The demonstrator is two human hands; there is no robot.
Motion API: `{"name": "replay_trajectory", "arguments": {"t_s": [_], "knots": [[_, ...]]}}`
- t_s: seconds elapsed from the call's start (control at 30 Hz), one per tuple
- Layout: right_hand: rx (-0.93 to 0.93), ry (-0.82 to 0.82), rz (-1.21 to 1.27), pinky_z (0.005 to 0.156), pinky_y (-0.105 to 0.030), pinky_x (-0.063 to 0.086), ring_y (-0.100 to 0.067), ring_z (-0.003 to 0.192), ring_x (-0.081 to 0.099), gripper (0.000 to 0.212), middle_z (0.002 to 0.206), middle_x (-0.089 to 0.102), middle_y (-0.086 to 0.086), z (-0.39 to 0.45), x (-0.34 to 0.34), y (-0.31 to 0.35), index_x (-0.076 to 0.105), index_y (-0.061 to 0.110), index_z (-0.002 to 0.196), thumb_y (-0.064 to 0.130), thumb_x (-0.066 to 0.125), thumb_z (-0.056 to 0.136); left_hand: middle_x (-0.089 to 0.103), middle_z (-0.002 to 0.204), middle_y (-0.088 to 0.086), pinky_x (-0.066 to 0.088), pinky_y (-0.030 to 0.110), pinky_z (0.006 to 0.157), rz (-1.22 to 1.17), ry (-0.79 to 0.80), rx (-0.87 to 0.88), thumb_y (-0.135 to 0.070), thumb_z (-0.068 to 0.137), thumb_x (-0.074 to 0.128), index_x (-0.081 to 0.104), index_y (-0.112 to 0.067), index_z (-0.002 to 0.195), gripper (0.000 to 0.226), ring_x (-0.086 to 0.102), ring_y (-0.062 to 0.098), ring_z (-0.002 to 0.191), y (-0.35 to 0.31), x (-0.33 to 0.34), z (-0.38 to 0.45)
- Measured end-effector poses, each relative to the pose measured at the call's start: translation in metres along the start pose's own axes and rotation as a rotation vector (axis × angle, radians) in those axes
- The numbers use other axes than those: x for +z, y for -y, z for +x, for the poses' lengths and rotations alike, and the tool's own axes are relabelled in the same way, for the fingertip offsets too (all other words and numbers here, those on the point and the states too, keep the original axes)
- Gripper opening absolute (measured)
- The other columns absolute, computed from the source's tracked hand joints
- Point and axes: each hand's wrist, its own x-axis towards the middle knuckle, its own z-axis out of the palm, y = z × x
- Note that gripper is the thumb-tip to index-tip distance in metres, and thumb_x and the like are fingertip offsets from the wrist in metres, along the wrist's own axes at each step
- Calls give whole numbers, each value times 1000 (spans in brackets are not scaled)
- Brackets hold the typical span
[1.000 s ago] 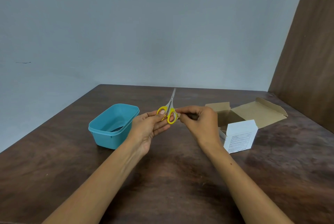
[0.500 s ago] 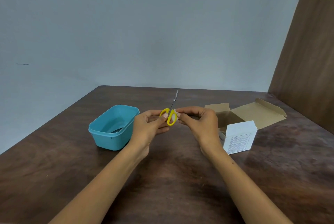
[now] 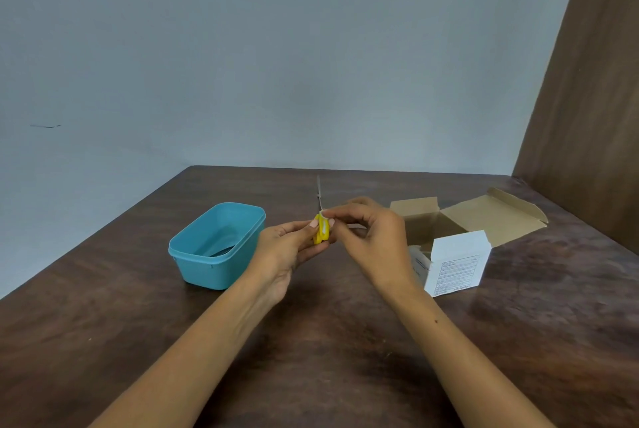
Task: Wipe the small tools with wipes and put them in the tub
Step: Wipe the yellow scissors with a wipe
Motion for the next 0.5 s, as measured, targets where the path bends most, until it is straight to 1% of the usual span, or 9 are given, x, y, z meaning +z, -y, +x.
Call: {"name": "replay_trajectory", "arguments": {"t_s": [0.1,0.2,0.3,0.4,0.43,0.5], "knots": [[-38,13,-52,72,-26,57,-10,81,65,16,89,65,0,-1,1,-1,75,13,91,4,68,80,74,71,7,59,20,64,-52,9,-63,-2,89,57,65,5,95,13,72,12,64,-1,0,0],[-65,31,-81,72,-29,58,-10,81,65,15,89,64,1,-1,0,1,75,13,90,5,69,79,72,79,10,59,21,65,-87,23,-122,-1,90,55,65,5,97,13,71,12,66,-1,0,0],[-113,39,-123,70,-26,57,-9,79,65,14,87,63,4,-2,0,4,76,15,88,7,71,77,72,83,11,59,21,60,-122,27,-149,3,90,53,66,-3,98,16,72,13,68,-2,0,0],[-109,42,-131,68,-23,57,-7,78,64,14,88,63,5,-4,0,5,76,16,88,13,76,75,71,97,14,59,21,64,-79,50,-155,4,89,53,66,-4,106,22,70,17,80,-4,1,-2],[-109,37,-128,67,-22,57,-8,78,64,15,88,64,4,-4,0,5,76,16,88,14,77,73,70,99,15,59,21,66,-64,56,-153,3,89,53,66,-3,106,22,70,17,81,-4,2,-3],[-111,30,-130,67,-22,57,-8,77,65,15,87,65,3,-4,0,5,76,15,87,12,78,72,71,97,14,59,23,64,-50,77,-156,-4,92,52,66,-3,102,18,71,16,78,-5,4,-4]]}}
